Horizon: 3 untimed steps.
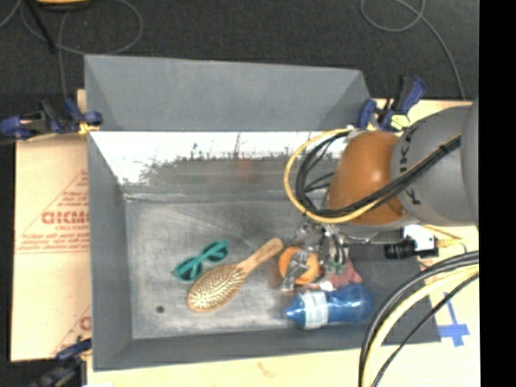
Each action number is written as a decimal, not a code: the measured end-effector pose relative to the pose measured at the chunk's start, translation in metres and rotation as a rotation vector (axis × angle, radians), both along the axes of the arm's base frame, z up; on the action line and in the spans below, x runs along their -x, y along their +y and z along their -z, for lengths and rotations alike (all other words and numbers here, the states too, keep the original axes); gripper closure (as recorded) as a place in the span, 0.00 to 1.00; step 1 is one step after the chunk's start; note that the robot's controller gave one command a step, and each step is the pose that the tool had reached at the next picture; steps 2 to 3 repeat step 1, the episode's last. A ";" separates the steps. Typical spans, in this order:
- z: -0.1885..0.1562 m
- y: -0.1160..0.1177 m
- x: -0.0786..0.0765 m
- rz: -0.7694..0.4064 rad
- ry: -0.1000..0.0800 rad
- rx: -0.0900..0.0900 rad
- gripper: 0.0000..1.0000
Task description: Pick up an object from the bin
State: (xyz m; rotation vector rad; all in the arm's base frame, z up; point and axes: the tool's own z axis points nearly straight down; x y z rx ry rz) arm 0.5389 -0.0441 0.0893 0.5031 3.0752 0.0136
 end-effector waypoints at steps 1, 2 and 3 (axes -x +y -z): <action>0.000 0.000 0.000 -0.001 0.000 0.000 1.00; 0.000 0.000 0.000 -0.001 0.000 0.000 1.00; 0.000 0.000 0.000 -0.001 0.000 0.000 1.00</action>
Offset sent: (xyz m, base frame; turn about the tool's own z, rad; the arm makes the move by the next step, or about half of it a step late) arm 0.0000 0.0000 0.0000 0.0000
